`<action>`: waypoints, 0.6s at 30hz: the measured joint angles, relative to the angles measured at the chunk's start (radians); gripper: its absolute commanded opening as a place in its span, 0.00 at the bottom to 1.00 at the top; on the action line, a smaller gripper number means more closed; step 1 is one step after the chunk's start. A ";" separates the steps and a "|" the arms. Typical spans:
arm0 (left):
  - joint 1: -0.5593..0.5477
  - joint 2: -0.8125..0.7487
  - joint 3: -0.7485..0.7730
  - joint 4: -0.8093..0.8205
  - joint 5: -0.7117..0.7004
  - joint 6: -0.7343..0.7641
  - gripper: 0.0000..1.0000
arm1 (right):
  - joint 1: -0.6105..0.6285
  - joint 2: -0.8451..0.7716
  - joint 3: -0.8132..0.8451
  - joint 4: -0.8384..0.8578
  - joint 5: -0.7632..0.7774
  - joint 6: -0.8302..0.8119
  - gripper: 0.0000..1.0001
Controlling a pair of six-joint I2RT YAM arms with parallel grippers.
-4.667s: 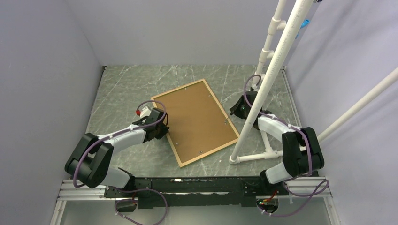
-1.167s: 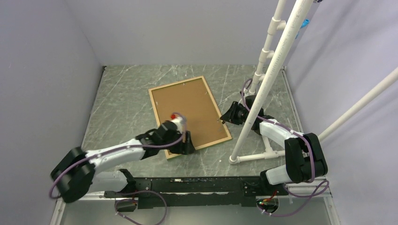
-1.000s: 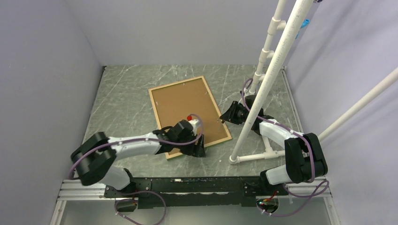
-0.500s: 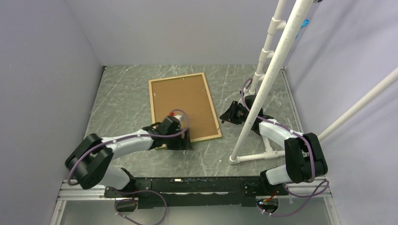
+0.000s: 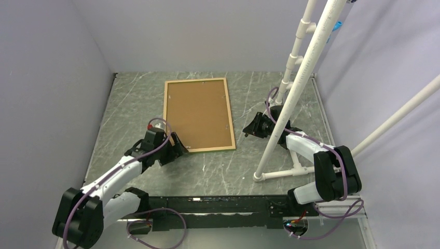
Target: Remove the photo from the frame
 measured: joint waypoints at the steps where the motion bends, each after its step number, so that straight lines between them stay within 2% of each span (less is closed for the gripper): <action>1: -0.006 -0.023 -0.021 0.014 0.017 -0.049 0.88 | 0.000 0.000 0.000 0.000 0.000 0.000 0.00; 4: -0.029 -0.067 -0.052 0.010 0.037 -0.212 0.99 | 0.000 0.001 0.000 0.002 -0.001 0.000 0.00; 9: -0.037 -0.042 -0.034 0.026 0.032 -0.467 0.99 | 0.000 0.012 0.000 0.014 -0.009 0.000 0.00; 11: -0.045 0.016 0.005 0.034 0.032 -0.539 0.93 | 0.001 0.013 0.000 0.015 -0.009 0.000 0.00; 14: -0.077 0.172 0.145 -0.035 0.035 -0.641 0.72 | 0.001 0.013 0.000 0.017 -0.008 -0.001 0.00; 16: -0.111 0.256 0.219 -0.036 0.031 -0.714 0.70 | 0.001 0.010 0.000 0.017 -0.008 -0.006 0.00; 18: -0.158 0.288 0.224 -0.011 0.024 -0.784 0.72 | 0.001 0.005 0.000 0.016 -0.008 -0.012 0.00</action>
